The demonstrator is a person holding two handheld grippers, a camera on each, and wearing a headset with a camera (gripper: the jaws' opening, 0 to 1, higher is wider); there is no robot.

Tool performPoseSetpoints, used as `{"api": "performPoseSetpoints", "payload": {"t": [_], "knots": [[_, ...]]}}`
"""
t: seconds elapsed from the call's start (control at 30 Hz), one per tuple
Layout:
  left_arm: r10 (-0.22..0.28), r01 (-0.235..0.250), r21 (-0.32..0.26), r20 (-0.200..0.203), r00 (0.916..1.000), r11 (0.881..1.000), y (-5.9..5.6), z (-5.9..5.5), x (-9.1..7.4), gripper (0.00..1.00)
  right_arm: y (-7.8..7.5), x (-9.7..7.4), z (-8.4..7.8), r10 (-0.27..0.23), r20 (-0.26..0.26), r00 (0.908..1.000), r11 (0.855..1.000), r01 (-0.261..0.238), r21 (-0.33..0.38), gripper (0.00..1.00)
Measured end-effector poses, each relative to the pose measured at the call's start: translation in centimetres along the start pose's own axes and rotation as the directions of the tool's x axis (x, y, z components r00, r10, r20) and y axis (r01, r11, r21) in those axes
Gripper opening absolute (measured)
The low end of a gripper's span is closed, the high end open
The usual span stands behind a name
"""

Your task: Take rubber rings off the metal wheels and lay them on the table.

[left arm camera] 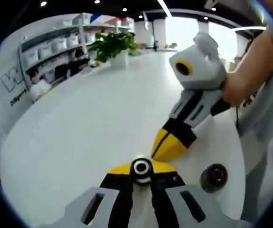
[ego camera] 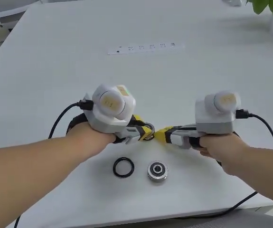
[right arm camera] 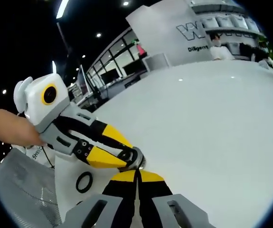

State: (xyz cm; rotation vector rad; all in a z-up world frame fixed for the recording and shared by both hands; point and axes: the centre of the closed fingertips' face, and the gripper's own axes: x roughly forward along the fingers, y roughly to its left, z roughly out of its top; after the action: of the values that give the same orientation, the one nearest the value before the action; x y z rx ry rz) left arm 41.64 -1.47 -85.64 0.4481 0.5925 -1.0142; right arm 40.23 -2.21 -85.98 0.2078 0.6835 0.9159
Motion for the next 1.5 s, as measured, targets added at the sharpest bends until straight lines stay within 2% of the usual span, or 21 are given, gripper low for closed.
{"api": "performPoseSetpoints", "payload": {"t": [0.1, 0.13, 0.17, 0.27, 0.5, 0.77, 1.5], "knots": [[-0.003, 0.003, 0.0, 0.0, 1.0, 1.0, 0.0, 0.1, 0.0, 0.14, 0.0, -0.2, 0.2, 0.003, 0.021, 0.9998, 0.999, -0.004, 0.035, 0.0], [-0.004, 0.004, 0.001, 0.0, 1.0, 1.0, -0.1, 0.2, 0.0, 0.14, -0.3, -0.4, 0.7, -0.01, 0.048, 0.9988, 0.998, 0.007, 0.058, 0.0], [-0.003, 0.003, 0.002, 0.0, 1.0, 1.0, -0.1, 0.2, -0.1, 0.14, 0.0, -0.5, 1.0, 0.01, 0.07, 0.9975, 0.994, -0.018, 0.109, 0.0], [-0.003, 0.003, 0.003, 0.0, 1.0, 1.0, -0.1, 0.2, -0.2, 0.14, 0.3, -0.5, 0.9, 0.015, 0.067, 0.9976, 0.995, -0.022, 0.095, 0.0], [-0.001, 0.001, 0.005, 0.0, 1.0, 1.0, -0.3, 0.4, -0.3, 0.13, 0.9, -0.6, 1.0, 0.035, 0.088, 0.9955, 0.99, -0.047, 0.134, 0.0], [0.004, -0.004, 0.005, -0.002, 1.0, 1.0, -0.2, 0.5, -0.5, 0.13, 1.6, -0.7, 1.2, 0.07, 0.106, 0.9919, 0.977, -0.089, 0.192, 0.0], [-0.004, 0.004, 0.024, 0.005, 1.0, 1.0, -0.6, 0.5, -0.7, 0.13, 2.7, -0.9, 1.6, 0.154, 0.135, 0.9787, 0.952, -0.184, 0.244, 0.0]]}}
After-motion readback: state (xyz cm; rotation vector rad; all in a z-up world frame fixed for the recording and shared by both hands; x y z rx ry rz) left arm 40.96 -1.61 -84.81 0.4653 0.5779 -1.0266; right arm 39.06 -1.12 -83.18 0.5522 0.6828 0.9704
